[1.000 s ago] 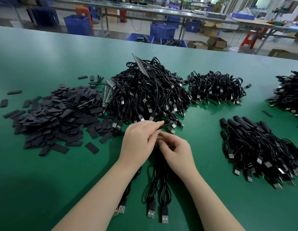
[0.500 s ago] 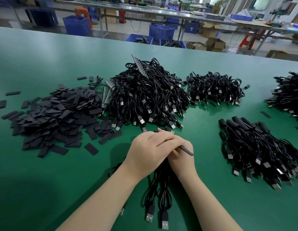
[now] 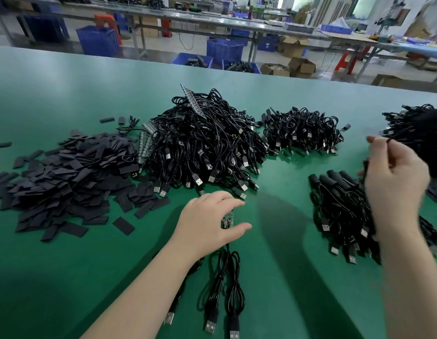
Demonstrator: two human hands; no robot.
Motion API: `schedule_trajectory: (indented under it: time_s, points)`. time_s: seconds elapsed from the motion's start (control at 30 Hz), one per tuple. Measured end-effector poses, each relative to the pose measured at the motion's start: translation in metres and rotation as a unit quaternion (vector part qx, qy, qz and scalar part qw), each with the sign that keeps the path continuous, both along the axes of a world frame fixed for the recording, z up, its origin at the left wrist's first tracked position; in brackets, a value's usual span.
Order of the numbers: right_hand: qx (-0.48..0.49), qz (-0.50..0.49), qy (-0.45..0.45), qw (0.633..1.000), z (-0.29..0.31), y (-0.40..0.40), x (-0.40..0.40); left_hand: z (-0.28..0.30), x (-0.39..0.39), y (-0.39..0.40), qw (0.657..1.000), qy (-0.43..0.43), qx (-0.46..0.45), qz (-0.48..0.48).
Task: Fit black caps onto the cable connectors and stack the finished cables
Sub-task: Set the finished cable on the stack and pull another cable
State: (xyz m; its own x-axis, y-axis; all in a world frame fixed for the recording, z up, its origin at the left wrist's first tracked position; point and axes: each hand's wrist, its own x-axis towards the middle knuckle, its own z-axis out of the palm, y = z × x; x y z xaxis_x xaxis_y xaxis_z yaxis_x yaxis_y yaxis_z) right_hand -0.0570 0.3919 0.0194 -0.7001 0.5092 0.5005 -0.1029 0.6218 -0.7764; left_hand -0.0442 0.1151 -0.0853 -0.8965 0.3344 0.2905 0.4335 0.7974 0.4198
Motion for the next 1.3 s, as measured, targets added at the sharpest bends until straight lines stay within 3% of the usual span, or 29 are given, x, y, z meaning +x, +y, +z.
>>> schedule_trajectory:
  time_s: [0.03,0.1,0.2,0.27,0.33,0.4,0.5,0.6,0.7,0.83,0.97,1.03,1.3]
  points:
    - [0.106,-0.055,-0.064,0.991,0.0,0.017,-0.002,-0.002,-0.001,0.0,1.0,-0.004,-0.025,0.002]
    - [0.24,-0.131,-0.22,0.936,-0.005,0.046,-0.008,-0.006,-0.003,0.001,0.998,-0.015,-0.056,0.013]
    - [0.254,-0.123,-0.46,0.842,-0.019,0.062,-0.011,-0.007,-0.005,-0.002,0.997,-0.027,-0.05,0.05]
    - [0.249,-0.131,-0.517,0.809,-0.026,0.061,-0.01,-0.007,-0.007,-0.005,0.995,-0.029,-0.051,0.078]
    - [0.3,-0.17,-0.462,0.817,-0.031,0.053,-0.009,-0.006,-0.01,-0.01,0.993,-0.036,-0.052,0.1]
    - [0.347,-0.161,-0.326,0.864,-0.032,0.033,-0.006,-0.004,-0.011,-0.014,0.992,-0.047,-0.043,0.109]
    - [0.328,0.023,-0.19,0.925,-0.031,-0.022,0.002,-0.002,-0.013,-0.018,0.991,-0.071,0.044,0.102]
    - [0.241,0.219,-0.235,0.916,-0.048,-0.088,0.008,-0.001,-0.011,-0.02,0.975,-0.077,0.193,0.082]
    - [0.167,0.305,-0.269,0.898,-0.072,-0.133,0.005,0.002,-0.009,-0.023,0.951,-0.068,0.293,0.072]
    - [0.022,0.314,-0.213,0.925,-0.094,-0.152,-0.001,0.007,-0.011,-0.031,0.933,-0.077,0.342,0.077]
    - [-0.062,0.311,-0.169,0.933,-0.106,-0.148,0.0,0.01,-0.013,-0.043,0.906,-0.191,0.371,0.074]
    - [-0.101,0.316,-0.154,0.931,-0.108,-0.145,0.001,0.009,-0.013,-0.04,0.902,-0.206,0.375,0.065]
    - [-0.145,0.3,-0.12,0.935,-0.108,-0.142,0.004,0.009,-0.009,-0.029,0.894,-0.179,0.406,0.065]
